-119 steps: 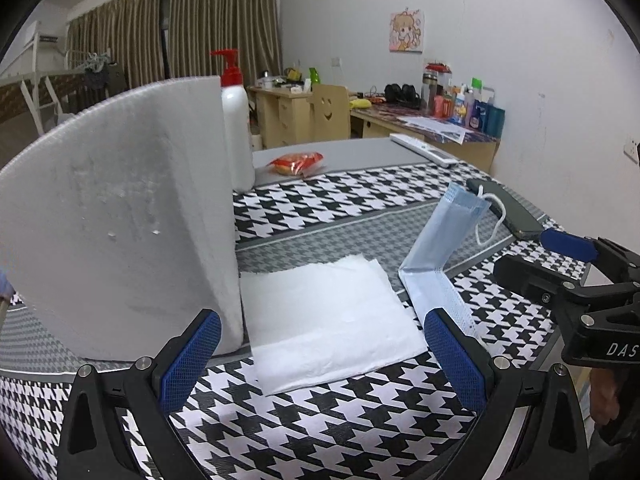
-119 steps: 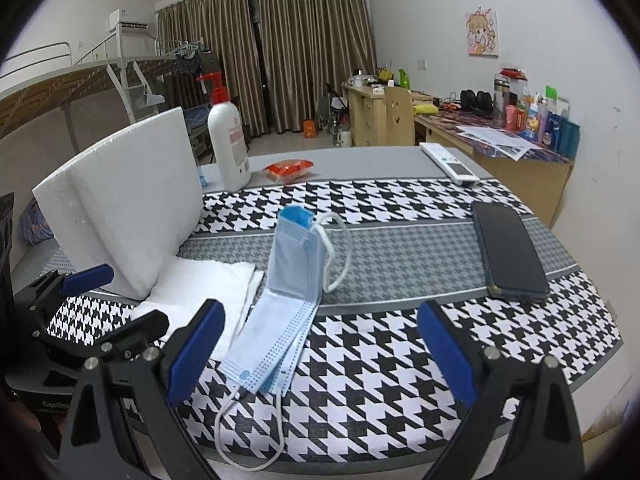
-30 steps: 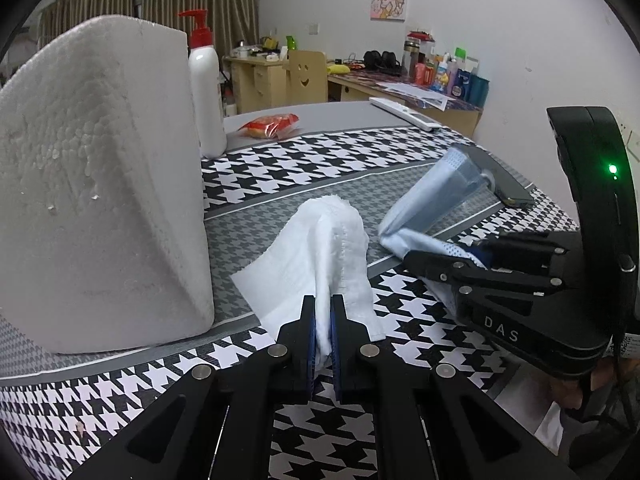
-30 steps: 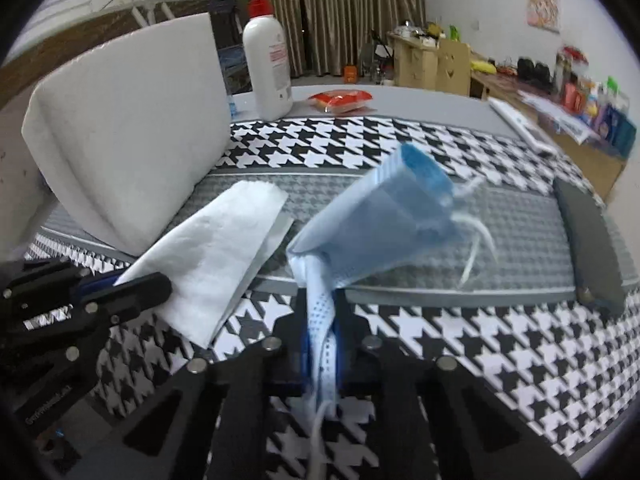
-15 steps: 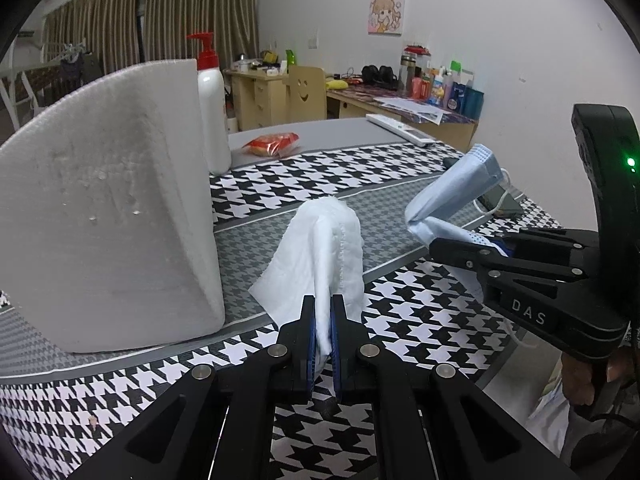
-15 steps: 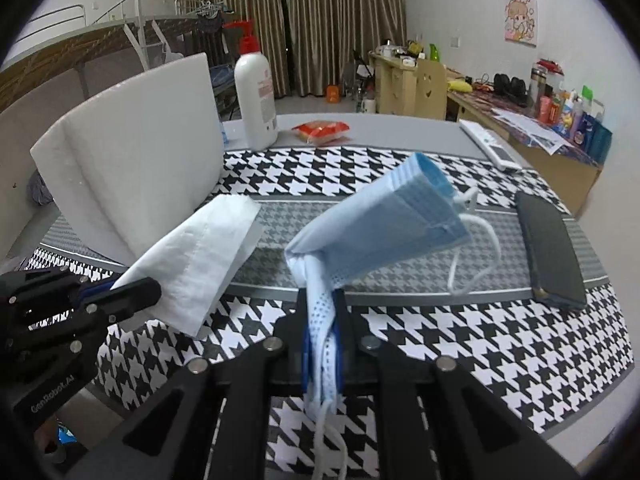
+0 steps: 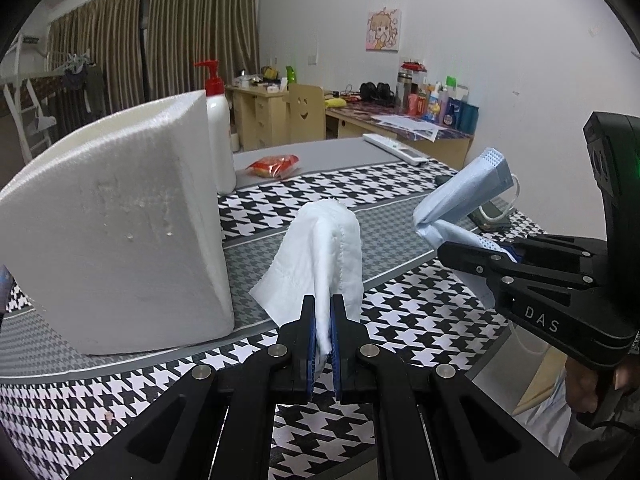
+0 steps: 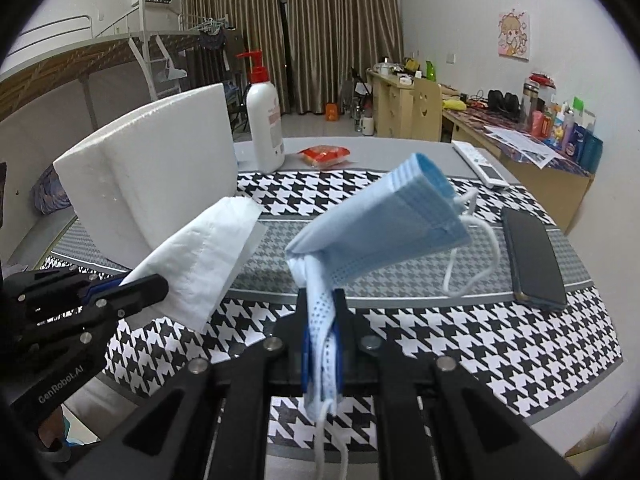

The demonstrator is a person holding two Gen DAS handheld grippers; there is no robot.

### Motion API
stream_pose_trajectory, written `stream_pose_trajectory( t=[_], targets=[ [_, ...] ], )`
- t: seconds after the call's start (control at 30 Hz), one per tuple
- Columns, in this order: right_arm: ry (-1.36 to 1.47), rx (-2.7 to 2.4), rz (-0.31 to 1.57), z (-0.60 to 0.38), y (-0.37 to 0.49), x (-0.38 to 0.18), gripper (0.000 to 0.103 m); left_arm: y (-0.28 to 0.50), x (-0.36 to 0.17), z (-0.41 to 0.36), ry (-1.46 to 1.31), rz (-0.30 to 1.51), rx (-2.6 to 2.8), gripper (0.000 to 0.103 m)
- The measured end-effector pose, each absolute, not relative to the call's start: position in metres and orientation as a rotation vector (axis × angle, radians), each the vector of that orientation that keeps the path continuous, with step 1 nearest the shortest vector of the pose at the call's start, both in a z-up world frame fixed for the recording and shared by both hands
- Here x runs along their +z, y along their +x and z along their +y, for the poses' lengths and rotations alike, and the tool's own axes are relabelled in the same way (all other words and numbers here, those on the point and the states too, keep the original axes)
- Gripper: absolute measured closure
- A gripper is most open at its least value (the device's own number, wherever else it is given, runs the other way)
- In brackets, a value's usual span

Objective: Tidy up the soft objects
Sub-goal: 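Lift the tissue and mask with both grippers toward the foam box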

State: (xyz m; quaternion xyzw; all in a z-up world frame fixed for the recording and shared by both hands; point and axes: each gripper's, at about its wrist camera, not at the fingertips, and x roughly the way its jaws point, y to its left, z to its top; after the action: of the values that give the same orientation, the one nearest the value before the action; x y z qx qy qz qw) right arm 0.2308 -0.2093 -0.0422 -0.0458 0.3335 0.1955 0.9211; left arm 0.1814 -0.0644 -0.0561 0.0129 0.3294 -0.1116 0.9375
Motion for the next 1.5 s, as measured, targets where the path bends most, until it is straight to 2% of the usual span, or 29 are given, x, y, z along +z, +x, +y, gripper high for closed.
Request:
stream_pose_trajectory(
  t=[1.5],
  targets=[
    [-0.086, 0.416, 0.544, -0.215, 0.199, -0.014, 0.091, 0.142, -0.025, -0.058, 0.065, 0.559, -0.223, 0.097]
  ],
)
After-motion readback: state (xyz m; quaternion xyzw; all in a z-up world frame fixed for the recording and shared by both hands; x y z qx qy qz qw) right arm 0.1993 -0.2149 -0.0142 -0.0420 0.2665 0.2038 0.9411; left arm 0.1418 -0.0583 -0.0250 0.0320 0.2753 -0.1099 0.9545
